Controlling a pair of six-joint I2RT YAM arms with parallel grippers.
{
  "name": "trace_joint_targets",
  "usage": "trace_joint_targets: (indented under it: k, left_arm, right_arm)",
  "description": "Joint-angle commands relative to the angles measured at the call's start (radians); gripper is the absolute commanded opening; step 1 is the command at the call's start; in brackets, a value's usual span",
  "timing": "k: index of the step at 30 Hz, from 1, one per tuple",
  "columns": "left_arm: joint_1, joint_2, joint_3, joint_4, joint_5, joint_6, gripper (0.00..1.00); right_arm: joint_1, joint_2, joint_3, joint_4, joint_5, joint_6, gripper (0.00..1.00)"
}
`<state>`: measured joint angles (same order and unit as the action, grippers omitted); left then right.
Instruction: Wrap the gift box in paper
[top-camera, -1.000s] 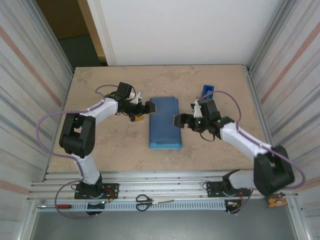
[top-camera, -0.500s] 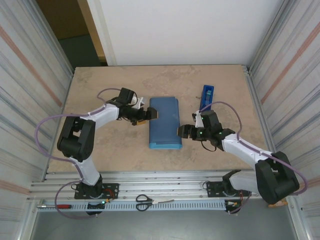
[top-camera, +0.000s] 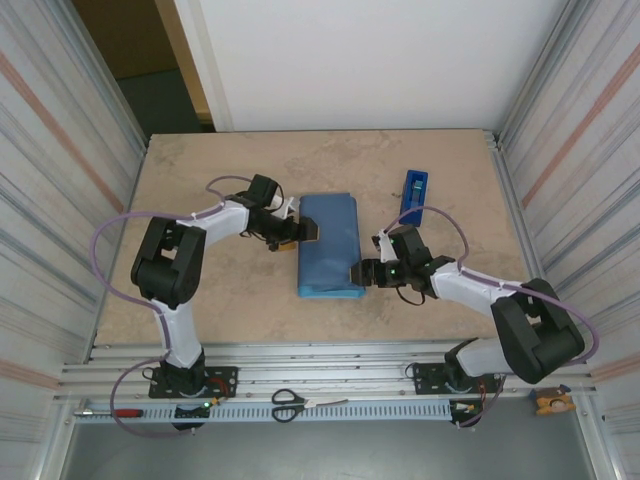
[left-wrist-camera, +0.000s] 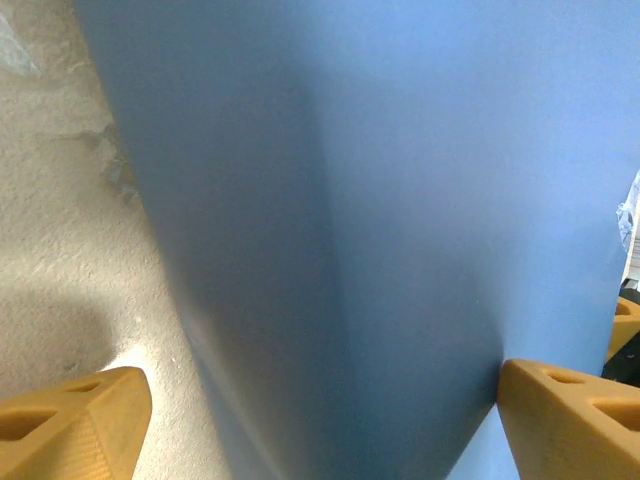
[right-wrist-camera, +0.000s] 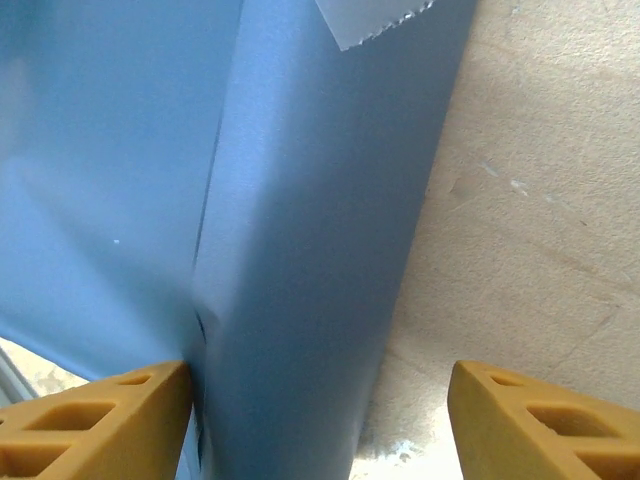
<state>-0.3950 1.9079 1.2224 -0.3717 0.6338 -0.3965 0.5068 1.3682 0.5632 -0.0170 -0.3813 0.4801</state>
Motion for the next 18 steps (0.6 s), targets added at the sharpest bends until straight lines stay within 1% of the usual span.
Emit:
trace_joint_targets:
  k: [1,7,11,15,18]
  left_arm:
    - [-0.004,0.038,0.002,-0.052,-0.043,0.018,0.87]
    - [-0.004,0.048,-0.004,-0.054,-0.045,0.018,0.85]
    - [-0.004,0.055,-0.002,-0.053,-0.039,0.019,0.84]
    - [-0.005,0.058,-0.003,-0.054,-0.037,0.021,0.83]
    - [-0.004,0.056,-0.004,-0.055,-0.036,0.021,0.83]
  right_arm:
    - [0.012,0.030,0.035,0.026,0.039,-0.040,0.66]
    - [0.036,0.038,0.050,0.014,0.086,-0.045,0.65]
    - [0.062,0.033,0.073,-0.039,0.163,-0.058,0.65]
    - [0.077,0.031,0.072,-0.043,0.205,-0.046,0.66]
    - [0.090,0.030,0.076,-0.046,0.180,-0.053,0.67]
